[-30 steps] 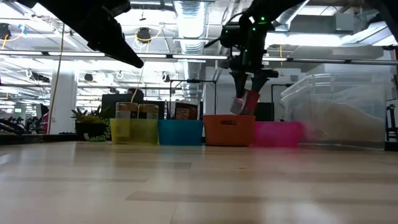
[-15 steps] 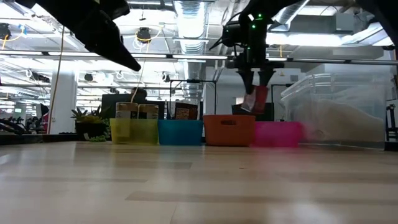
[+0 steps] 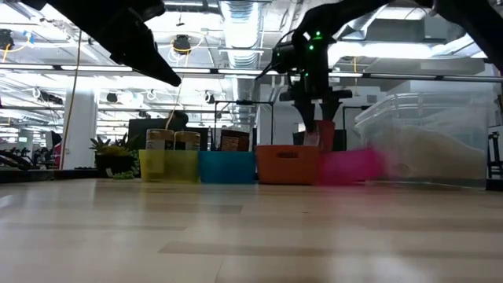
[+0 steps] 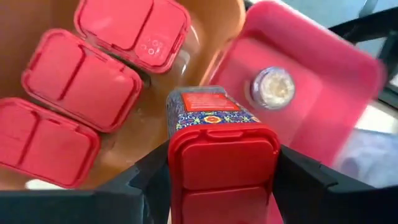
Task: Sort spices by type
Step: Put the red spice container into the orange bin
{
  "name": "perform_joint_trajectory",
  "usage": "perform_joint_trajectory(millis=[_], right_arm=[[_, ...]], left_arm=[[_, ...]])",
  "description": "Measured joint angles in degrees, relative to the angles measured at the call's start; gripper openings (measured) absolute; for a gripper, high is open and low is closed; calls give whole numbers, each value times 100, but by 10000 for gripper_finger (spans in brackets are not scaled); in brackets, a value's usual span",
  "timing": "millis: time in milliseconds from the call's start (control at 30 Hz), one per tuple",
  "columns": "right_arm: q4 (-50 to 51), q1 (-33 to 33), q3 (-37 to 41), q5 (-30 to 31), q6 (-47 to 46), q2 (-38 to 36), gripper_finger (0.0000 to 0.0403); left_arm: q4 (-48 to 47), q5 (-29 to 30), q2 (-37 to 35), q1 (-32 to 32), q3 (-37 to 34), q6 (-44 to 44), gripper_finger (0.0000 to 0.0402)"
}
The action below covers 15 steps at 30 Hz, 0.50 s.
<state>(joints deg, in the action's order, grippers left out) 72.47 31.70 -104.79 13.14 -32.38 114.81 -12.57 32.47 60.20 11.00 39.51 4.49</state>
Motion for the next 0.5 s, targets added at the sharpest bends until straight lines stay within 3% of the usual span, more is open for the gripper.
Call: perform_joint_trajectory(millis=[500], right_arm=[[277, -35, -639, -114, 330, 137, 244]], left_arm=[[-36, 4, 0, 0, 0, -17, 173]])
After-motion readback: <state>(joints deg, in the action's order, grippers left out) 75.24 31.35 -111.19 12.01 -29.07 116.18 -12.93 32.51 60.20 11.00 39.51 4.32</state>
